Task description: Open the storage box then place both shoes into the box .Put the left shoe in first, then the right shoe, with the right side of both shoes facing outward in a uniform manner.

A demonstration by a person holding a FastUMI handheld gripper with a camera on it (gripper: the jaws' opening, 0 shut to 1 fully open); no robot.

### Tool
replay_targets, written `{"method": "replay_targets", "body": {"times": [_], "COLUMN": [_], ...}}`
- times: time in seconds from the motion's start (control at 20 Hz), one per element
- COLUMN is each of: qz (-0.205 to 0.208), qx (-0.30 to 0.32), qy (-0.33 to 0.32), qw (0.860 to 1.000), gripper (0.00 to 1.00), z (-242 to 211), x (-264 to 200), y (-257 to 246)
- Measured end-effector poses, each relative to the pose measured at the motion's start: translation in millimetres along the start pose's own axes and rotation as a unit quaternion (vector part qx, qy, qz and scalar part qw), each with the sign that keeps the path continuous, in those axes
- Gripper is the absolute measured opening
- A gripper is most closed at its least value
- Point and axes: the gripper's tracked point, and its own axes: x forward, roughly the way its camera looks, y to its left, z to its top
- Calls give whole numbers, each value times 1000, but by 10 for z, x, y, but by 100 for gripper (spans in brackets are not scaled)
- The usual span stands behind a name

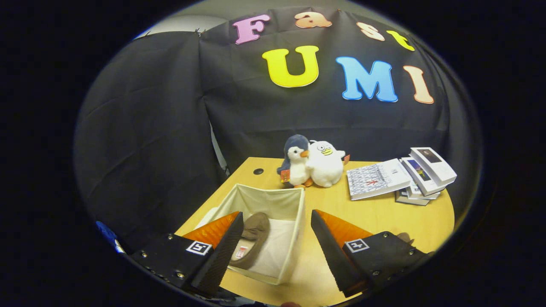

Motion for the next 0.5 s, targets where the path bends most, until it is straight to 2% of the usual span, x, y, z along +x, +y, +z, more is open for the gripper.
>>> {"method": "replay_targets", "body": {"times": [0.3, 0.5], "qz": [-47, -61], "qx": [3, 14], "qy": [-4, -12], "qw": [999, 998], "gripper": [98, 98], "z": [-209, -321], "x": [-298, -454], "y": [-772, -1215]}}
